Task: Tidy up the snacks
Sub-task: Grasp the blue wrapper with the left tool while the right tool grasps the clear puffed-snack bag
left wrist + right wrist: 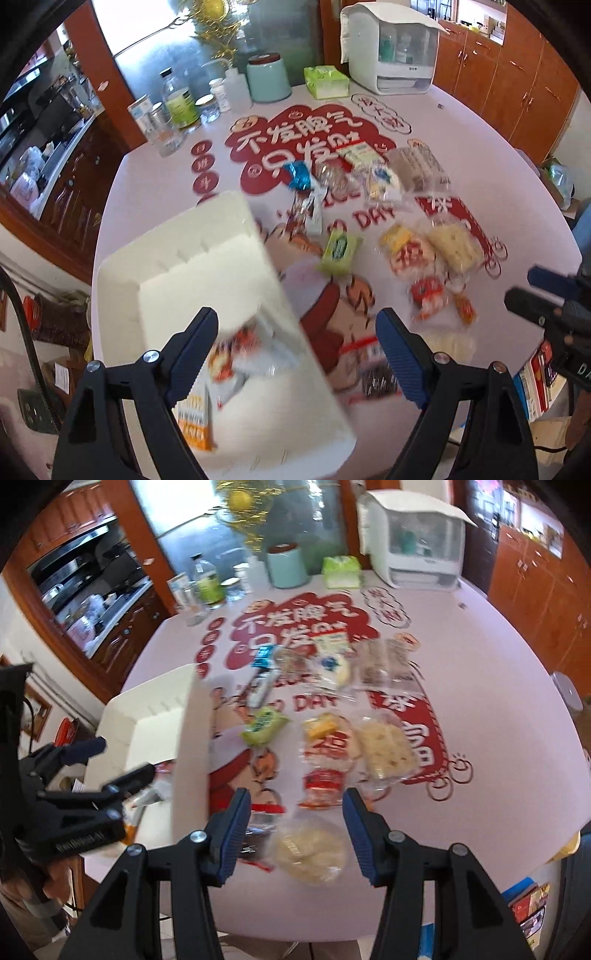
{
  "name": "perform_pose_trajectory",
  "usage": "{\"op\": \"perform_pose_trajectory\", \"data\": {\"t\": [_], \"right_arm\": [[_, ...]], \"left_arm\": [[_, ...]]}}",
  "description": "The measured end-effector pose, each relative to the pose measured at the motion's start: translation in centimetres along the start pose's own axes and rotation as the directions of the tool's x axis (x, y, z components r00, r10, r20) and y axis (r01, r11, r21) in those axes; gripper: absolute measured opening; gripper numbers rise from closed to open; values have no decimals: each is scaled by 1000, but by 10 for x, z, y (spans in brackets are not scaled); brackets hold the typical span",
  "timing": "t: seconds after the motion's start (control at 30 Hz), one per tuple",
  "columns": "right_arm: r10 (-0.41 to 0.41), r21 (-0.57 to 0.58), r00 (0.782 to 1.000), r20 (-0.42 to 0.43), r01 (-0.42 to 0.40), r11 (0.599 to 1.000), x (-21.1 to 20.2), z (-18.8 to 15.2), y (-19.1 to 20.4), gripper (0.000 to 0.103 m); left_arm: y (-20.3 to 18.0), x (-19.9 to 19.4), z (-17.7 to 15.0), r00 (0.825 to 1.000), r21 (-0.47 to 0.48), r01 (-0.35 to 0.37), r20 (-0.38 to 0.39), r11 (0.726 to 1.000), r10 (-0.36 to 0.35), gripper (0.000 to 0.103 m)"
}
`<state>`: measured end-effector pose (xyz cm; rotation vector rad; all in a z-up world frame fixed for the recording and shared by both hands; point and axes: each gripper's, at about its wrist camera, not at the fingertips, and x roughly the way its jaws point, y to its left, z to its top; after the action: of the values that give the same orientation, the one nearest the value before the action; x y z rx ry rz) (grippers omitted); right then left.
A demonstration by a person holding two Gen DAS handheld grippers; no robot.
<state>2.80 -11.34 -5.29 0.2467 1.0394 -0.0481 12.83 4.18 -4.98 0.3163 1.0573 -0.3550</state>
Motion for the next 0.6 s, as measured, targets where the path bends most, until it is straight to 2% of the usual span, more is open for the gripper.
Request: {"op": "perform_pose_trajectory", "data": {"t": [0.37, 0.53, 0.6], "right_arm": [[-40, 51, 995, -92, 45, 998, 58, 21, -83, 52], [-23, 32, 990, -142, 28, 999, 91, 34, -100, 52], [-2, 18, 987, -158, 5, 1000, 107, 40, -102, 52]], "left_arm": [[4, 72, 116, 999, 55, 2, -47, 998, 1, 86], [5, 120, 154, 993, 74, 22, -121, 997, -13, 86], [6, 143, 164, 988, 79, 11, -156, 997, 2, 86]]}}
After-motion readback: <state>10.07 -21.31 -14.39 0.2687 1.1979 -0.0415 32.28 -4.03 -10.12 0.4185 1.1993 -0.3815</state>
